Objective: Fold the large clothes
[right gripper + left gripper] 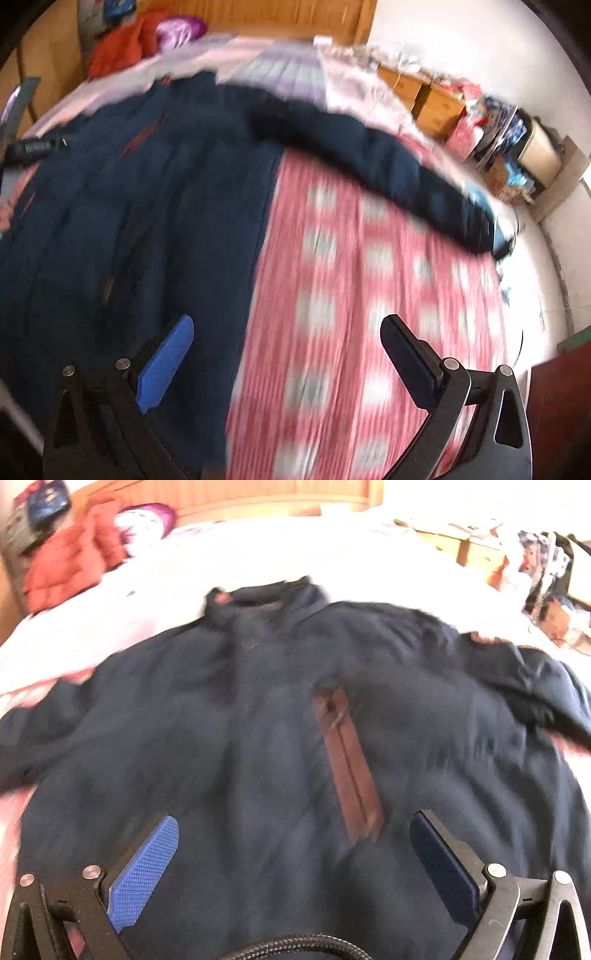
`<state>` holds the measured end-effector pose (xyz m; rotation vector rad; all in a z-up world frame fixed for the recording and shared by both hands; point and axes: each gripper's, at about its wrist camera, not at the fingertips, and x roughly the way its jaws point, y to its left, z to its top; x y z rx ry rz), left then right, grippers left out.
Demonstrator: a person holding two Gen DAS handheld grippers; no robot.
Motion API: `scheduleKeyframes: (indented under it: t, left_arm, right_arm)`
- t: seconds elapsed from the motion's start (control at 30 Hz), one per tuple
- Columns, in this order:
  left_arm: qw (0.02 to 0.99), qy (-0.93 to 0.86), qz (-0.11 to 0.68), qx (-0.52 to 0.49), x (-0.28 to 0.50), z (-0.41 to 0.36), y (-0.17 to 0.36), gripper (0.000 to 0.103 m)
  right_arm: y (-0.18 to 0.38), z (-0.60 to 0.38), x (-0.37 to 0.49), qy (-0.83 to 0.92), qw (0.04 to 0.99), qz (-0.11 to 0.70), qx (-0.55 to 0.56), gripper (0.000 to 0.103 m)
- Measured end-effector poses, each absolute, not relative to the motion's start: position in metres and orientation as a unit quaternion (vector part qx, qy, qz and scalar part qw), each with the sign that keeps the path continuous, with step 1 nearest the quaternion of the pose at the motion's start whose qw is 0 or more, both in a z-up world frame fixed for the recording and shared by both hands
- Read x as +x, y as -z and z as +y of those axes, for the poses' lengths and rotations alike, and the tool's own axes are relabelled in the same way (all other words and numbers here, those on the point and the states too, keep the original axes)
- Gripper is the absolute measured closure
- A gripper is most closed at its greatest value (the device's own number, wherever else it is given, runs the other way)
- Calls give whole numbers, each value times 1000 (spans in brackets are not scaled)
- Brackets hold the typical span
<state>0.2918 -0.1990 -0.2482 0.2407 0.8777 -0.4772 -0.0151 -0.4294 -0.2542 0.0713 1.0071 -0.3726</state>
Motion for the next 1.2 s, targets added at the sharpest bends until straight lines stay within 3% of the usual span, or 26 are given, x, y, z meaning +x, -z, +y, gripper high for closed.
scheduleKeyframes:
  t: [0.13, 0.33, 0.5, 0.67, 0.8, 0.9, 0.97, 1.13, 1.2]
  left_arm:
    - [873, 233, 414, 112, 332, -268, 254, 0]
    - [865, 232, 429, 118, 369, -341, 275, 0]
    - [850, 192, 478, 112, 393, -343, 327, 0]
    - [878, 191, 426, 109, 376, -337, 331, 0]
    - [881, 193, 421, 102, 373, -334, 332, 0]
    - [881, 193, 420, 101, 374, -333, 333, 0]
    - [881, 193, 420, 102, 376, -332, 333, 0]
    - [882, 191, 418, 105, 382, -340, 335, 0]
    - [882, 191, 418, 106, 381, -340, 334, 0]
  right_arm:
    - [248, -460, 50, 190, 866, 459, 55, 0]
    - [253, -531, 81, 232, 850, 458, 121, 0]
    - [273, -626, 48, 352, 793, 463, 183, 0]
    - [290, -707, -15, 452, 726, 437, 279, 0]
    - [309, -737, -59, 444, 703, 381, 405, 0]
    - [320, -741, -52, 406, 714, 368, 436, 0]
    - [329, -748, -48, 399, 709, 352, 463, 11]
    - [354, -777, -43, 398, 685, 282, 542, 16]
    - [352, -781, -43, 397, 688, 255, 551, 28]
